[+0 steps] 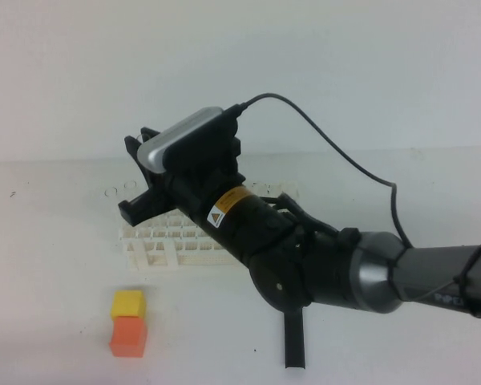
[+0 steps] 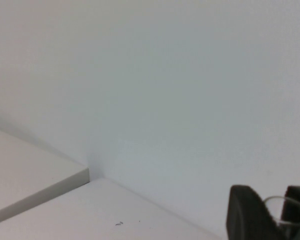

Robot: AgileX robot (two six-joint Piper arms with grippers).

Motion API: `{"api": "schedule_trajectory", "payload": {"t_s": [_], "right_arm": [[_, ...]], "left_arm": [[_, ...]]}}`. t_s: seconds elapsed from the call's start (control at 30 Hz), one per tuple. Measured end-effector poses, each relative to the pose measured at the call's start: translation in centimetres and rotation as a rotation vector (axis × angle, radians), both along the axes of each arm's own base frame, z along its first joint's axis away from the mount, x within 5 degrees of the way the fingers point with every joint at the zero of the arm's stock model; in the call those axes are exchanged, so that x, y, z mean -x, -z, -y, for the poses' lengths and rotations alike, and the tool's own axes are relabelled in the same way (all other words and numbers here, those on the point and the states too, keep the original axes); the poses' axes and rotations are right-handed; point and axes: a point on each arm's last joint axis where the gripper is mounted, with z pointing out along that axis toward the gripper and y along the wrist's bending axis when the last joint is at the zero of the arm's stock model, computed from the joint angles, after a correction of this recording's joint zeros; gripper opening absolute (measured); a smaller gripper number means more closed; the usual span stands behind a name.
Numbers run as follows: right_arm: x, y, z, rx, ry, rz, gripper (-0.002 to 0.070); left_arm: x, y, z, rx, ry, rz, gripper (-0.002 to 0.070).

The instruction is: Place the test tubes

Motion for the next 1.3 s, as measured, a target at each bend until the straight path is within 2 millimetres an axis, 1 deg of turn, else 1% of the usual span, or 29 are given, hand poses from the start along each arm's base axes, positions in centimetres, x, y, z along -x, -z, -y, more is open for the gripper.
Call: {"api": "schedule_trajectory", "payload": {"t_s": [0.17, 0.4, 0.63, 0.67, 0.7, 0.77, 1.3], "right_arm": [[-0.2, 1.3, -0.8, 0.014, -0.006, -0.012, 0.0125], [-0.7, 1.7, -1.2, 0.017, -0.005, 0.0, 0.0125], [-0.8, 3.4, -1.5, 0.05, -0.005, -0.012, 0.0125], [-0.9, 3.6, -1.5, 0.053, -0.004, -0.014, 0.0145], [-0.9, 4.0, -1.5, 0.058, -0.005, -0.019, 0.0129], [-0.9, 4.4, -1.6, 0.066, -0.005, -0.025, 0.0126], [-1.2, 5.8, -1.8, 0.054, 0.004, 0.001, 0.0125]], "left_arm": [[0.0, 0.0, 0.0, 0.0, 0.0, 0.0, -0.0001], [0.0, 0.0, 0.0, 0.0, 0.0, 0.0, -0.0001], [0.0, 0.0, 0.0, 0.0, 0.0, 0.002, -0.0001], [0.0, 0.0, 0.0, 0.0, 0.0, 0.002, -0.0001], [0.0, 0.0, 0.0, 0.0, 0.0, 0.002, -0.0001], [0.0, 0.0, 0.0, 0.0, 0.0, 0.002, -0.0001], [0.0, 0.0, 0.0, 0.0, 0.0, 0.002, -0.0001]]}}
